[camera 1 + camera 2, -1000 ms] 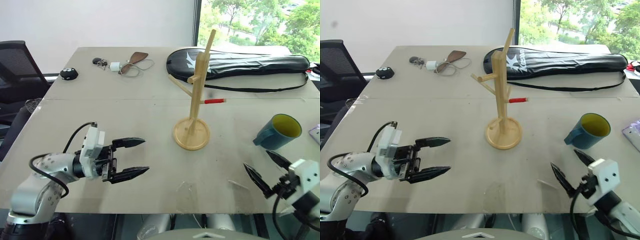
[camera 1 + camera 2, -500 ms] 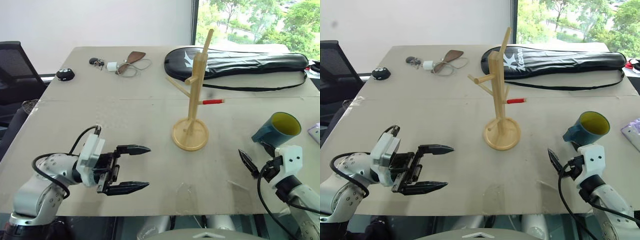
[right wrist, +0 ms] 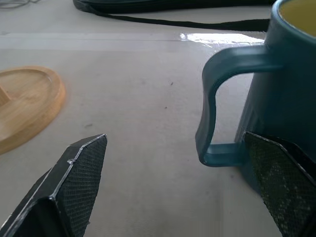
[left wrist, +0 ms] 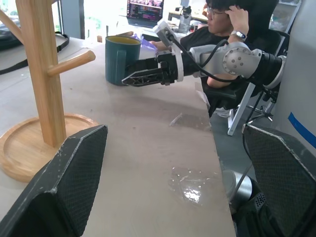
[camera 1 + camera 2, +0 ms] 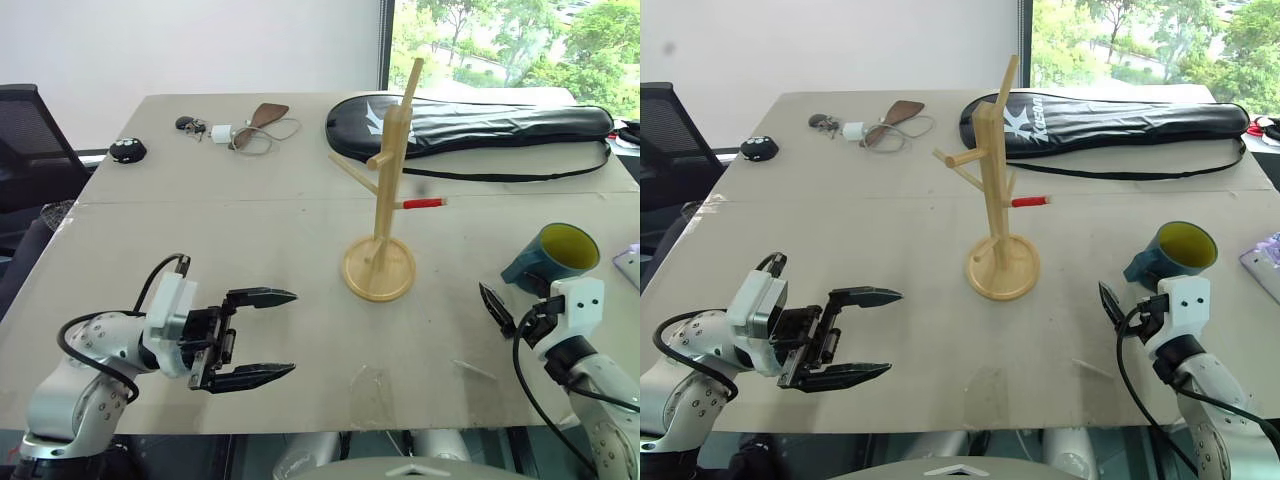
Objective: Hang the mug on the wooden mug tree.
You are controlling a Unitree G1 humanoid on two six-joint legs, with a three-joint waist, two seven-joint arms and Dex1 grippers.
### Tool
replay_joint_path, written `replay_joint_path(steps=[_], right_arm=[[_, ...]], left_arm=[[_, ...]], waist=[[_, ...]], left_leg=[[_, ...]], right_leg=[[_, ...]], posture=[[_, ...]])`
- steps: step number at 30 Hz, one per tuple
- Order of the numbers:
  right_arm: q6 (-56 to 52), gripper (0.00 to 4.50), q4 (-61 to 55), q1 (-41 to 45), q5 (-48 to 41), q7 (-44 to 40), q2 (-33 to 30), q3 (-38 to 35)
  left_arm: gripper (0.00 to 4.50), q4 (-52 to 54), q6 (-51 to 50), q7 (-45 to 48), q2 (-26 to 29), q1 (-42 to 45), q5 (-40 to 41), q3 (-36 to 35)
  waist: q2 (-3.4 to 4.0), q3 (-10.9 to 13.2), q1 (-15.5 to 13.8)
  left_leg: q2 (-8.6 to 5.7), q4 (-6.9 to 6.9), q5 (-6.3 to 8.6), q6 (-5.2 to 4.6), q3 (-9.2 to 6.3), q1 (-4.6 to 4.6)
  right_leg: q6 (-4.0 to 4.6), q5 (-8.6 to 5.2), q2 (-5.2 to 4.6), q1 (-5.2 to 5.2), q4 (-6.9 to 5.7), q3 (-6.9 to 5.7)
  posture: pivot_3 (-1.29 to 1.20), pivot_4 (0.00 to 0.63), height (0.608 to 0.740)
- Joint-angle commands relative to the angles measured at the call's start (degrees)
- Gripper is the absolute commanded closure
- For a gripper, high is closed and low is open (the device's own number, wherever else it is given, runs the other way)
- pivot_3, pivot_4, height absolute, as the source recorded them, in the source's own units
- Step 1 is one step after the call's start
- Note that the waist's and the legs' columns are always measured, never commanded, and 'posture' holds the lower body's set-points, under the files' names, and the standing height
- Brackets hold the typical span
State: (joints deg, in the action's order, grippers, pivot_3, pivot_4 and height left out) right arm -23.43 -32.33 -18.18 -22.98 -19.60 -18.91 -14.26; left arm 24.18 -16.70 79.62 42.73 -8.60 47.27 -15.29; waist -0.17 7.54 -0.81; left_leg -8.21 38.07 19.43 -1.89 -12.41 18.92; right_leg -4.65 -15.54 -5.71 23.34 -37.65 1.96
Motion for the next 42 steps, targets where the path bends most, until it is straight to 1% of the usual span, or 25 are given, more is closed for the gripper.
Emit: replay_joint_path(steps=[1, 4, 5, 6, 7, 8, 10, 12, 13, 14, 18, 21, 24, 26, 28, 31, 35, 38, 42], right_arm=[[1.57, 0.03, -0.02, 1.15, 0.18, 0.60, 0.53, -0.35], [2.61, 0.03, 1.33, 2.12, 0.84, 0.68, 0.96, -0.19], [3.18, 0.56, 1.86, 2.55, 1.16, 0.55, 1.04, 0.03], [3.76, 0.87, 2.32, 3.00, 1.62, 0.40, 1.08, 0.35], [4.06, 1.28, 2.75, 3.61, 1.85, 0.46, 1.31, 0.59], [4.25, 1.84, 3.17, 4.25, 2.00, 0.55, 1.50, 0.80], [4.64, 2.69, 4.06, 6.04, 2.49, 0.99, 1.85, 1.17], [4.79, 3.73, 4.83, 7.17, 3.11, 1.15, 1.84, 1.44], [4.74, 4.18, 5.12, 7.56, 3.26, 1.20, 1.86, 1.56], [4.76, 4.46, 5.32, 7.81, 3.36, 1.24, 1.87, 1.66], [4.98, 4.46, 5.34, 8.34, 3.57, 0.89, 1.38, 1.77], [4.98, 4.46, 3.32, 8.53, 2.17, -1.69, -0.64, 1.32], [2.26, 4.46, -0.59, 9.31, -3.53, -5.06, -3.41, -0.23], [0.01, 4.46, -3.43, 10.66, -7.17, -6.79, -6.40, -1.61], [-2.97, 4.46, -5.92, 12.78, -10.93, -8.00, -9.75, -2.57], [-9.51, 4.46, -9.24, 19.26, -18.10, -9.11, -15.89, -2.74], [-15.72, 4.46, -10.72, 27.36, -25.03, -8.12, -20.52, -1.72], [-18.48, 4.46, -11.50, 30.13, -27.91, -8.73, -22.75, -0.48], [-20.80, 4.46, -12.60, 30.68, -31.43, -9.88, -25.32, 0.11]], left_arm=[[0.00, 2.19, 0.02, -1.13, -0.02, 0.65, 2.11, -1.83], [0.00, 2.99, -0.18, -2.22, 0.19, 1.13, 2.13, -1.57], [0.00, 3.25, -0.42, -2.66, 0.27, 1.34, 2.28, -1.48], [0.00, 3.51, -0.64, -3.05, 0.34, 1.48, 2.43, -1.42], [0.00, 3.80, -0.82, -3.42, 0.37, 1.54, 2.54, -1.36], [0.00, 4.14, -0.97, -3.76, 0.41, 1.54, 2.63, -1.29], [0.00, 4.62, -1.35, -4.46, 0.47, 1.65, 2.80, -1.20], [0.00, 4.94, -1.64, -4.99, 0.48, 1.87, 2.89, -1.11], [0.00, 5.09, -1.76, -5.28, 0.45, 2.01, 2.93, -1.05], [0.00, 5.19, -1.84, -5.50, 0.45, 2.10, 2.97, -1.01], [0.00, 5.34, -1.76, -6.37, 0.11, 1.92, 3.02, -1.06], [0.00, 5.46, -0.78, -7.96, -1.39, 1.74, 3.18, -1.38], [0.00, 4.93, 2.07, -8.58, -4.23, 1.96, 3.18, -2.22], [0.00, 4.21, 3.40, -8.19, -6.15, 1.78, 4.48, -3.08], [0.00, 4.09, 1.81, -7.55, -6.02, 0.59, 6.74, -3.88], [0.00, 4.45, 1.45, -7.64, -6.68, -0.53, 9.04, -5.16], [0.00, 8.60, -0.65, -11.05, -5.82, -2.98, 11.13, -6.51], [0.00, 12.85, -1.88, -13.23, -5.13, -5.13, 12.90, -7.46], [0.00, 18.62, -2.86, -16.87, -4.68, -8.36, 15.78, -9.58]], waist=[[0.00, 0.00, 0.01], [0.00, 0.00, 0.02], [0.01, 0.00, 0.03], [0.01, 0.01, 0.03], [0.01, 0.01, 0.05], [0.01, 0.01, 0.07], [0.01, 0.01, 0.14], [0.01, 0.01, 0.12], [0.01, 0.01, 0.11], [0.01, 0.01, 0.10], [0.03, 0.02, 0.08], [0.03, 0.02, 0.08], [0.02, 0.03, 0.14], [0.03, 0.06, 0.17], [0.02, 0.09, 0.12], [-0.02, 0.14, 0.26], [-0.23, 0.25, 0.02], [-0.39, 0.35, -0.18], [-0.43, 0.38, -0.02]], left_leg=[[0.00, 0.00, 0.00, 0.00, 0.00, 0.00], [0.01, 0.00, 0.00, 0.00, 0.00, 0.00], [0.01, 0.00, 0.00, 0.00, 0.00, 0.00], [0.01, 0.00, 0.00, 0.00, 0.00, 0.00], [0.01, 0.00, 0.00, 0.00, 0.01, 0.00], [0.01, 0.00, 0.00, 0.00, 0.01, 0.00], [0.02, 0.00, 0.00, 0.00, 0.02, -0.01], [0.03, 0.00, 0.00, 0.00, 0.05, -0.01], [0.03, 0.00, 0.00, 0.00, 0.05, -0.01], [0.03, 0.00, 0.00, 0.00, 0.05, -0.01], [0.03, -0.01, 0.00, 0.00, 0.07, -0.01], [0.03, -0.01, 0.00, 0.00, 0.11, -0.01], [0.04, -0.01, 0.00, 0.00, 0.18, 0.00], [0.14, -0.02, 0.01, 0.00, 0.25, 0.00], [0.23, -0.01, 0.03, -0.03, 0.38, 0.00], [0.33, -0.01, 0.06, -0.05, 0.47, -0.01], [0.41, -0.07, 0.08, -0.06, 0.49, 0.01], [0.42, -0.09, 0.11, -0.13, 0.49, 0.10], [0.42, -0.07, 0.13, -0.17, 0.52, 0.21]], right_leg=[[0.00, 0.00, 0.00, 0.00, -0.01, 0.00], [0.00, 0.00, 0.01, 0.00, -0.01, 0.00], [0.00, 0.00, 0.01, 0.00, -0.01, 0.00], [0.00, 0.00, 0.01, 0.00, -0.01, 0.01], [0.00, 0.00, 0.01, 0.00, -0.01, 0.01], [0.00, 0.00, 0.01, 0.01, -0.01, 0.02], [0.00, 0.00, 0.03, 0.01, -0.01, 0.03], [0.00, 0.00, 0.04, 0.01, -0.02, 0.06], [0.00, 0.00, 0.04, 0.01, -0.01, 0.06], [0.00, 0.00, 0.04, 0.03, -0.01, 0.06], [0.00, 0.00, 0.05, 0.03, -0.01, 0.08], [0.00, 0.00, 0.06, 0.03, -0.01, 0.12], [0.00, 0.00, 0.06, 0.02, -0.02, 0.20], [0.00, 0.00, 0.10, 0.04, -0.01, 0.26], [0.00, 0.01, 0.16, 0.06, -0.01, 0.35], [0.03, 0.03, 0.26, 0.07, 0.01, 0.42], [0.05, 0.04, 0.31, 0.10, 0.08, 0.39], [0.04, 0.04, 0.29, 0.10, 0.28, 0.35], [0.04, 0.05, 0.29, 0.10, 0.53, 0.33]], posture=[[0.00, 0.150, 0.740], [0.00, 0.150, 0.740], [0.00, 0.150, 0.740], [0.00, 0.150, 0.740], [0.00, 0.150, 0.740], [0.00, 0.150, 0.740], [0.00, 0.150, 0.740], [0.00, 0.150, 0.740], [0.00, 0.150, 0.740], [0.00, 0.150, 0.740], [0.00, 0.150, 0.740], [0.00, 0.150, 0.740], [0.00, 0.150, 0.740], [0.00, 0.150, 0.740], [0.00, 0.150, 0.740], [0.00, 0.150, 0.740], [0.00, 0.150, 0.740], [0.00, 0.150, 0.740], [0.00, 0.150, 0.740]])
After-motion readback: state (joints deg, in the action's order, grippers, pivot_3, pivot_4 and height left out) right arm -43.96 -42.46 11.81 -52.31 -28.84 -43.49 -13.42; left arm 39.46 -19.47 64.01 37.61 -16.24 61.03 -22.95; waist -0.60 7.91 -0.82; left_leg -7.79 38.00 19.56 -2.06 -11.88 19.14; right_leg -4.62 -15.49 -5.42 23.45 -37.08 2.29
